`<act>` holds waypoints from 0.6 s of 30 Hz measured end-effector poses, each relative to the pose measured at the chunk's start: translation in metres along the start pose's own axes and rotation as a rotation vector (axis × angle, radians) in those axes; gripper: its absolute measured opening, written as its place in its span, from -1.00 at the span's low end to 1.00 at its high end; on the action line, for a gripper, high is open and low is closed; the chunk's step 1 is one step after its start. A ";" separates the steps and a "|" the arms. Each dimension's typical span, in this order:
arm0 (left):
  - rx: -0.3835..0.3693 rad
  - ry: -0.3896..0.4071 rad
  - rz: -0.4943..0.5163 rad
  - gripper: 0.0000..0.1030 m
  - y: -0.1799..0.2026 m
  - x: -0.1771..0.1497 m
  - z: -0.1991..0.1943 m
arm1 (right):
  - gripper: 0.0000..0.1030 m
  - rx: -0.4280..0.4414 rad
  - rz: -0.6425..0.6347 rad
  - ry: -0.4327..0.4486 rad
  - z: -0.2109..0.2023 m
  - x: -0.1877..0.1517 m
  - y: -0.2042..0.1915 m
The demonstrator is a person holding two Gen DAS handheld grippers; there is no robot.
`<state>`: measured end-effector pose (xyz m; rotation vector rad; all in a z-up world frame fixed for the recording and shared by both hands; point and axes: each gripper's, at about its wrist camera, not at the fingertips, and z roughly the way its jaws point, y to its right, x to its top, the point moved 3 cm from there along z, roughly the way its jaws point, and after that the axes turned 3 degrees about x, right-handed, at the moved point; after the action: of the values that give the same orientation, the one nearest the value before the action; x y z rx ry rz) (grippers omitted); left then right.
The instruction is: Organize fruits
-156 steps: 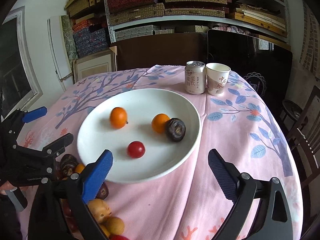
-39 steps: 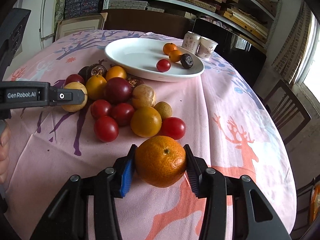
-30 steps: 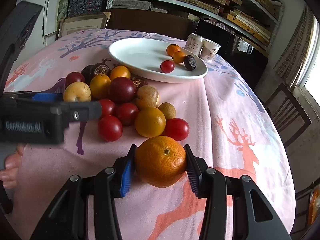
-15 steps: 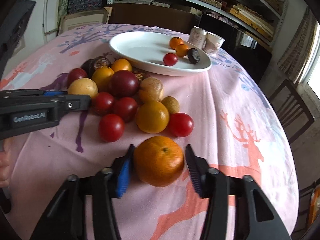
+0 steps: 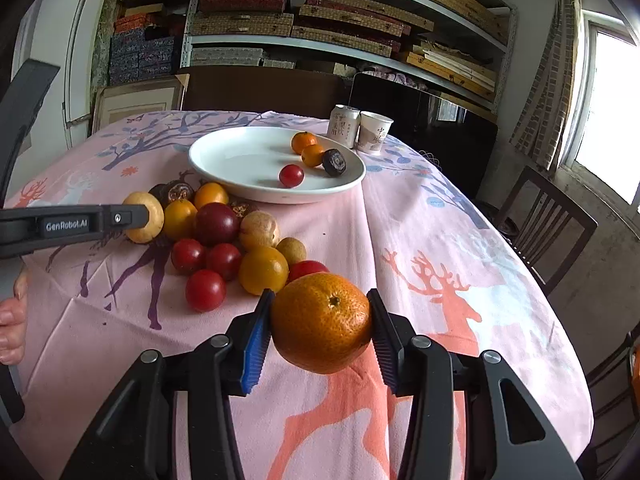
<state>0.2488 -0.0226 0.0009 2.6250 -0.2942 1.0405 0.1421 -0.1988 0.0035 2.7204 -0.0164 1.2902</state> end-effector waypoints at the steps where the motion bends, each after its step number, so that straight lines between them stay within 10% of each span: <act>1: 0.001 -0.001 0.003 -0.40 0.000 0.000 0.000 | -0.10 0.011 0.015 -0.008 0.002 0.000 0.003; 18: 0.014 0.060 0.094 -0.41 0.014 0.004 -0.019 | -0.09 0.044 0.053 0.102 -0.030 0.006 0.013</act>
<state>0.2358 -0.0294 0.0196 2.6089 -0.4013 1.1533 0.1221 -0.2080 0.0287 2.7037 -0.0510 1.4587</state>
